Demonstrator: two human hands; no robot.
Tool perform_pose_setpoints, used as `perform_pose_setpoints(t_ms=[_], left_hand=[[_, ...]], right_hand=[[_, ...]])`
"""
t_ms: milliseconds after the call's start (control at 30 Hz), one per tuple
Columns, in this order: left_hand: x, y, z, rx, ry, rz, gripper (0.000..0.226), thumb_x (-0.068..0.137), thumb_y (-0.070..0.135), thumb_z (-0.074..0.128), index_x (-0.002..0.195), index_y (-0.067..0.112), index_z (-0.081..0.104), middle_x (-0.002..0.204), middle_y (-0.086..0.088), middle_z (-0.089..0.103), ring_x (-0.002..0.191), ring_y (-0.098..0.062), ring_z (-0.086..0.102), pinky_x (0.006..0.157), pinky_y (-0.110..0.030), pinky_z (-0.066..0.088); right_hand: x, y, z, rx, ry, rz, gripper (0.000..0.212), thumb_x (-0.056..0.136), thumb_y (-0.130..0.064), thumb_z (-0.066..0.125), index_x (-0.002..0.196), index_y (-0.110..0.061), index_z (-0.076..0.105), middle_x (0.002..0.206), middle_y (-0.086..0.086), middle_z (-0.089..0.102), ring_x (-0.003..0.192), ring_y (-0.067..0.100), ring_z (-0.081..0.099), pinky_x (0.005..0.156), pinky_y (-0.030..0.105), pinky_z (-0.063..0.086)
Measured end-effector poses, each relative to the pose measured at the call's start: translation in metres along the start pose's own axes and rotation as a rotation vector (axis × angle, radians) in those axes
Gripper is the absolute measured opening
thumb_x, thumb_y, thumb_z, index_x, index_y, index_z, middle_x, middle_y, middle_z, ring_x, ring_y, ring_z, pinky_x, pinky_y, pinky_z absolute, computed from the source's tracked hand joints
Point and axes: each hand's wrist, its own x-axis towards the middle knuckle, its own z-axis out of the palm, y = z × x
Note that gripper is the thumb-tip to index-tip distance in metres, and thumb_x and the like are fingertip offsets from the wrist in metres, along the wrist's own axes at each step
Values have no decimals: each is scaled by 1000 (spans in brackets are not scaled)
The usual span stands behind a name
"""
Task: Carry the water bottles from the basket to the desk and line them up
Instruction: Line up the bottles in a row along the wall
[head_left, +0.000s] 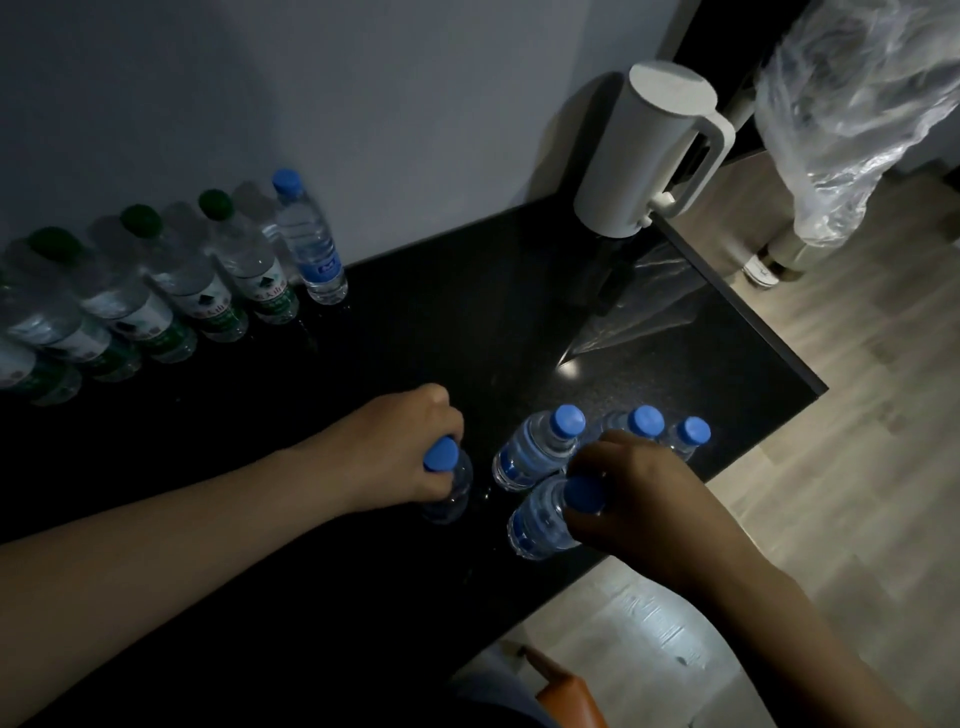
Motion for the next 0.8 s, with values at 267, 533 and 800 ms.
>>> perform_pose_setpoints(t_ms=[267, 533, 800], left_hand=[[-21, -47, -40, -15, 311, -174, 18, 68, 34, 71, 76, 22, 61, 84, 8, 49, 74, -9, 54, 68, -31, 50], [-16, -72, -91, -55, 480, -263, 19, 64, 28, 73, 62, 18, 57, 63, 6, 56, 58, -8, 52, 53, -28, 43], [40, -86, -139, 3, 563, -360, 39, 64, 26, 74, 50, 9, 42, 50, -5, 41, 50, -17, 42, 50, -28, 34]], right_hand=[[45, -42, -28, 7, 7, -115, 38, 69, -44, 56, 96, -19, 66, 96, -4, 59, 83, 11, 60, 72, 33, 55], [105, -64, -52, -73, 154, -235, 19, 73, -31, 71, 86, -19, 66, 86, -5, 57, 71, 6, 56, 61, 21, 50], [159, -56, -81, -110, 164, -282, 27, 76, -31, 72, 100, -18, 65, 96, -4, 59, 80, 7, 58, 70, 28, 56]])
